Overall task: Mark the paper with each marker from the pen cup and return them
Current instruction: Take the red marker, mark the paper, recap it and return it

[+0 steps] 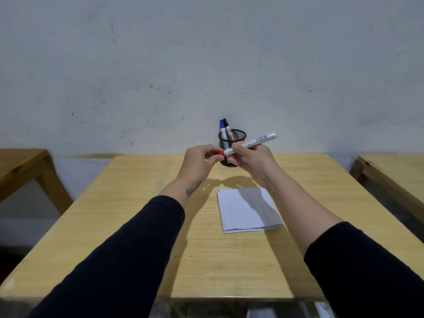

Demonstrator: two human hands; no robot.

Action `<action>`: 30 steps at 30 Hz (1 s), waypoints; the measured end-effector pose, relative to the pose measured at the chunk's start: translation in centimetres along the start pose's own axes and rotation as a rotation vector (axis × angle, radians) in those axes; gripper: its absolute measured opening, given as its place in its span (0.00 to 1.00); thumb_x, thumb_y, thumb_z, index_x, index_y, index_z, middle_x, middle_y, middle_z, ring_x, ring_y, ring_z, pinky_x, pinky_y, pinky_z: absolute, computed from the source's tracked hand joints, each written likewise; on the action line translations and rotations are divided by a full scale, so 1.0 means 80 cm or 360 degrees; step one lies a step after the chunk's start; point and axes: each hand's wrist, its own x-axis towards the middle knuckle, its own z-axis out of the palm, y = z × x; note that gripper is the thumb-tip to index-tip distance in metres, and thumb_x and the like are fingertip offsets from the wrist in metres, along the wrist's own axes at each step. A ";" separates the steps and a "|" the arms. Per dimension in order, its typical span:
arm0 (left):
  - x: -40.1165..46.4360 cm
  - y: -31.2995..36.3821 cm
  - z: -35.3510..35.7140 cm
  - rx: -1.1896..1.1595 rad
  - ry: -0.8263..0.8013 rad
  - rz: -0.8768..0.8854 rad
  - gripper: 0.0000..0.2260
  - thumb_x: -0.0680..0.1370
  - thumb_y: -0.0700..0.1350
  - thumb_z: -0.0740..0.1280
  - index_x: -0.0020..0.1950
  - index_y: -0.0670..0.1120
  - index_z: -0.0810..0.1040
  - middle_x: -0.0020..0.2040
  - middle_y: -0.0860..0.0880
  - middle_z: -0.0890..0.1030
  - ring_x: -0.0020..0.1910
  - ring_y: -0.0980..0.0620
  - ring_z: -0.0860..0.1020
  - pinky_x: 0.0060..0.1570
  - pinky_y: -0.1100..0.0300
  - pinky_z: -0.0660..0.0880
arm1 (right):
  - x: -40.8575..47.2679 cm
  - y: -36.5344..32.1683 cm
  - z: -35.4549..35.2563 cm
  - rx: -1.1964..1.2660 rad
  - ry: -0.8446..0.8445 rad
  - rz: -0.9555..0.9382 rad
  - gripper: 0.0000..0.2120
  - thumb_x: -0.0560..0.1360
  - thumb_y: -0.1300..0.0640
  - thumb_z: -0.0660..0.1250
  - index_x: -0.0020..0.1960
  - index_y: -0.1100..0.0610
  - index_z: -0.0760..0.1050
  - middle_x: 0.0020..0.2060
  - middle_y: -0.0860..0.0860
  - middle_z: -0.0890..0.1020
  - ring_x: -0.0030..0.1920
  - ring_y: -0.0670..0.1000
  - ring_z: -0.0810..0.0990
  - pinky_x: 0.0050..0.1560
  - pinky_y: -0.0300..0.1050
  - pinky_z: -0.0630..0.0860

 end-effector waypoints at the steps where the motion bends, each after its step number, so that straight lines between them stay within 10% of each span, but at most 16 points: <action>1: -0.002 0.000 0.000 -0.0004 -0.0001 0.0015 0.06 0.74 0.39 0.71 0.49 0.45 0.84 0.38 0.56 0.81 0.34 0.66 0.76 0.39 0.77 0.70 | -0.002 0.001 0.000 0.0027 -0.0012 0.0009 0.02 0.76 0.66 0.68 0.45 0.63 0.75 0.41 0.60 0.82 0.41 0.55 0.81 0.54 0.46 0.80; 15: -0.012 0.000 0.006 0.0016 0.0076 -0.0036 0.05 0.74 0.39 0.70 0.48 0.44 0.84 0.38 0.55 0.81 0.37 0.63 0.75 0.42 0.69 0.72 | -0.008 0.013 0.001 0.0117 -0.0008 0.0019 0.07 0.74 0.67 0.70 0.48 0.60 0.74 0.41 0.58 0.81 0.41 0.54 0.82 0.48 0.43 0.82; 20: 0.008 0.006 -0.017 0.0218 0.0126 -0.0042 0.06 0.76 0.39 0.67 0.48 0.44 0.83 0.43 0.50 0.81 0.41 0.54 0.77 0.48 0.60 0.71 | 0.007 -0.009 -0.013 -0.0696 0.0438 -0.0278 0.43 0.66 0.55 0.78 0.73 0.50 0.58 0.59 0.52 0.73 0.57 0.53 0.74 0.62 0.51 0.71; 24: 0.022 0.018 -0.023 0.0482 -0.0016 0.0090 0.07 0.78 0.39 0.65 0.50 0.44 0.82 0.43 0.49 0.79 0.43 0.51 0.74 0.44 0.61 0.66 | 0.010 -0.022 -0.008 -0.1972 0.0267 -0.0713 0.22 0.70 0.47 0.73 0.64 0.42 0.76 0.60 0.45 0.77 0.63 0.52 0.70 0.58 0.49 0.61; 30: 0.045 0.028 -0.013 0.0275 0.0025 0.0159 0.13 0.77 0.40 0.66 0.62 0.45 0.77 0.51 0.47 0.82 0.52 0.49 0.78 0.55 0.57 0.73 | 0.026 -0.023 0.002 -0.1845 0.0221 -0.0803 0.09 0.73 0.53 0.70 0.52 0.48 0.83 0.47 0.47 0.85 0.47 0.51 0.80 0.53 0.49 0.74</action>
